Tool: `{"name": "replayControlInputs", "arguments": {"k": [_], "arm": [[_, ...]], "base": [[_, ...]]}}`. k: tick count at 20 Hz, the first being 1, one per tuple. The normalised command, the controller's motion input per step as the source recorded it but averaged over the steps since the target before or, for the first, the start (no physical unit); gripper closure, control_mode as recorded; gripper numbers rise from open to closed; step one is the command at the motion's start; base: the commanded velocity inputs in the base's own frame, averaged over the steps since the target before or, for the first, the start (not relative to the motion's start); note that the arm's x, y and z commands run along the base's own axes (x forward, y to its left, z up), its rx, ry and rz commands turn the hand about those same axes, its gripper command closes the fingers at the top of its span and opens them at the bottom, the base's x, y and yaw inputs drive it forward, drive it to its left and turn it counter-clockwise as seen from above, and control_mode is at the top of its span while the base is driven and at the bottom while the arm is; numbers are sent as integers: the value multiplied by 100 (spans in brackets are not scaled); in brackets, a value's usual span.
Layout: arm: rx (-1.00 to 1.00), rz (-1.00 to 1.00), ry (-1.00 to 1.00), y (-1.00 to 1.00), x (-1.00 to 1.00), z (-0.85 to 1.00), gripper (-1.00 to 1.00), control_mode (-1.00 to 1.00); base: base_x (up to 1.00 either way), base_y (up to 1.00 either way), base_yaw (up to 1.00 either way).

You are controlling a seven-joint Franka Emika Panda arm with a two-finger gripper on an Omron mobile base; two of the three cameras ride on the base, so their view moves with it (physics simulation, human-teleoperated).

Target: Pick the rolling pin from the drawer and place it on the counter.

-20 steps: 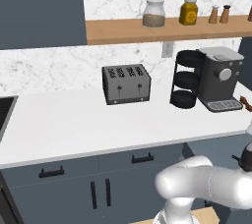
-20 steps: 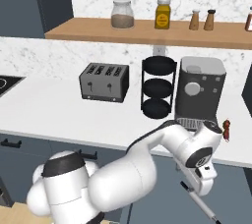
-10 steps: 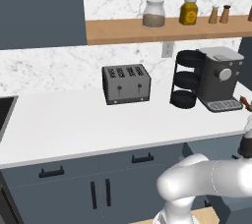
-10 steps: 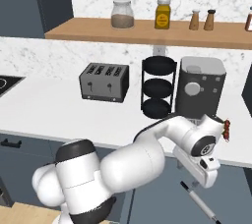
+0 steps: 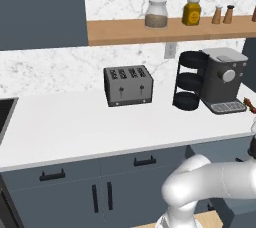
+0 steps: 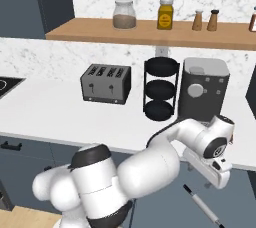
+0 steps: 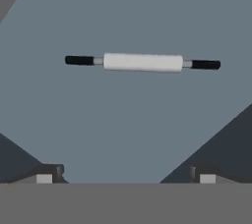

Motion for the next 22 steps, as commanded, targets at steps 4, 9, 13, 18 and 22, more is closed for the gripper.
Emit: {"name": "replayControlInputs", "arguments": {"k": [4,9,13,18,22], "arm": [[0,6,0,-18,5,-1,-100,-100],[0,7,0,-45,15,-11,-100,-100],[0,12,1,-41,10,-14,-100,-100],[0,23,10,-3,21,-58,-100,-100],[0,29,5,-6,14,-64,-100,-100]], "base": [[0,0,0],[0,0,0],[0,0,0],[0,0,0],[0,0,0]]}}
